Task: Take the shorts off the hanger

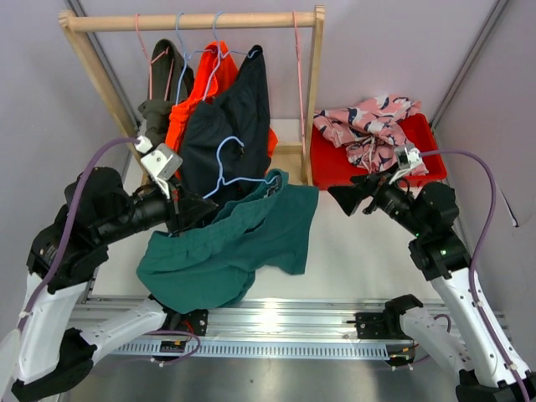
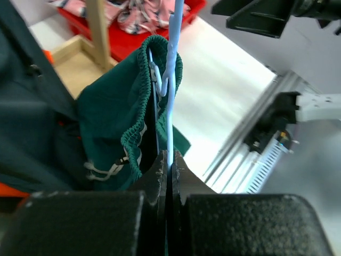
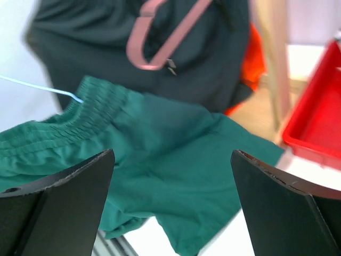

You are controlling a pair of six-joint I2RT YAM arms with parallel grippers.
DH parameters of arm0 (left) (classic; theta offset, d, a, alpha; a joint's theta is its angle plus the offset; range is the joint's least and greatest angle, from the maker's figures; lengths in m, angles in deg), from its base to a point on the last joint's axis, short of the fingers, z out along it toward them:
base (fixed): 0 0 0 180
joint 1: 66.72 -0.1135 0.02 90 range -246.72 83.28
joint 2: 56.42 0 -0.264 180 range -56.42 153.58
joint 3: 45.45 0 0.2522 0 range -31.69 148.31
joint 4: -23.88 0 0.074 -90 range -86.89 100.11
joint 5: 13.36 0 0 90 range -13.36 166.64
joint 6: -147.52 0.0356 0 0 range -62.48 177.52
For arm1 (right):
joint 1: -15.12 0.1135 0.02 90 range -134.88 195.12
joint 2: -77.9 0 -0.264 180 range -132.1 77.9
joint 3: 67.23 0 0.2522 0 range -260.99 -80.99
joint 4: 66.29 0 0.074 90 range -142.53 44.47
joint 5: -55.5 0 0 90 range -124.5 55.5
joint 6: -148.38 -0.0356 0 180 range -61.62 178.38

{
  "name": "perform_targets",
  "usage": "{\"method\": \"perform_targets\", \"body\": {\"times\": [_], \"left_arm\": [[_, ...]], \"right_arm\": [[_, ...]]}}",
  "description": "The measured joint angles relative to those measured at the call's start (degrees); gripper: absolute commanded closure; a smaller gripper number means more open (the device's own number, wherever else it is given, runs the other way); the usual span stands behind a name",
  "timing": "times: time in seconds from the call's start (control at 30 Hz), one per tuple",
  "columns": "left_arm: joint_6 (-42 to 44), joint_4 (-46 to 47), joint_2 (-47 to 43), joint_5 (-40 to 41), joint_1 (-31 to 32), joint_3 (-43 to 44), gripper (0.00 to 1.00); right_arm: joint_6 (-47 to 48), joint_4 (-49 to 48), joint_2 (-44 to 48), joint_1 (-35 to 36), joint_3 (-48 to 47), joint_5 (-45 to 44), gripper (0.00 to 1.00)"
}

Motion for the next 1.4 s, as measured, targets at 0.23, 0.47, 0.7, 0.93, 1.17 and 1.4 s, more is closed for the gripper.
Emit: {"method": "perform_targets", "body": {"times": [0.23,0.47,0.7,0.93,1.17,1.4], "left_arm": [[-2.0,-2.4,-1.4,-4.2,0.9,4.5,1.0],[-3.4,-3.1,-0.4,-7.3,0.9,10.6,1.0],[-5.3,-1.3,2.5,-10.6,1.0,14.0,1.0],[-7.0,-0.8,3.4,-12.6,0.9,14.1,1.0],[-7.9,-0.8,3.3,-12.5,0.9,14.1,1.0],[-9.0,-0.3,3.7,-12.0,0.9,14.7,1.0]], "right_arm": [[-1.5,0.8,2.3,0.3,-0.1,5.1,0.01],[-3.7,0.3,3.3,2.3,-0.2,9.5,0.0],[-5.1,-4.1,2.2,9.2,-0.2,8.9,0.01],[-4.0,-11.7,-5.1,18.2,-0.2,-0.2,0.01],[-2.1,-17.1,-12.3,20.2,-0.3,-6.8,1.0],[1.4,-12.5,-11.3,17.9,-4.9,-14.1,1.0]]}}
